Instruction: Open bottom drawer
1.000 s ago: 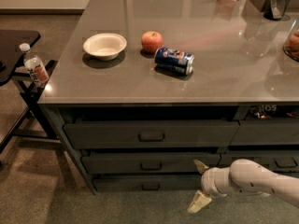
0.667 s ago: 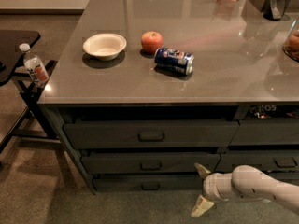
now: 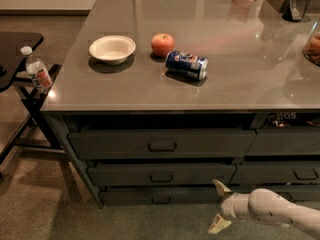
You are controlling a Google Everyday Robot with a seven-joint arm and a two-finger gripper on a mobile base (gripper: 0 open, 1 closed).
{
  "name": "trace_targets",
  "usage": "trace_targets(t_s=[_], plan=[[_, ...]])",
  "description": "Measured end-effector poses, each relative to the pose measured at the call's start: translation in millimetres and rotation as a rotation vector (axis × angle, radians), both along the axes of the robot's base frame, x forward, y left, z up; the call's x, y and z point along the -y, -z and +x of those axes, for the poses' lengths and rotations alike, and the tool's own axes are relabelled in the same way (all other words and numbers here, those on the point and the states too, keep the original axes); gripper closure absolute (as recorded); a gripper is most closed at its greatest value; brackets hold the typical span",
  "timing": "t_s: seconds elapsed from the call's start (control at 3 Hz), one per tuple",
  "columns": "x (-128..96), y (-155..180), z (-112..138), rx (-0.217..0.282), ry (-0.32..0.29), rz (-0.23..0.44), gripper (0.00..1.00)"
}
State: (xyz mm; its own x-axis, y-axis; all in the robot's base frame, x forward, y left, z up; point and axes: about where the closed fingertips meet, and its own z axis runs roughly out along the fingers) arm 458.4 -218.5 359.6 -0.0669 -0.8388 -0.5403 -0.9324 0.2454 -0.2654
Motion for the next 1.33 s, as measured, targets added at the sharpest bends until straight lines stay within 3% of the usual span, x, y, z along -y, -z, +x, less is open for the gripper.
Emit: trace_targets(t_s=[0.33, 1.33], plan=[[-7, 13, 6, 0.009, -0.016, -0.03, 0.0], [-19, 92, 28, 0.011, -0.061, -0.147, 0.0]])
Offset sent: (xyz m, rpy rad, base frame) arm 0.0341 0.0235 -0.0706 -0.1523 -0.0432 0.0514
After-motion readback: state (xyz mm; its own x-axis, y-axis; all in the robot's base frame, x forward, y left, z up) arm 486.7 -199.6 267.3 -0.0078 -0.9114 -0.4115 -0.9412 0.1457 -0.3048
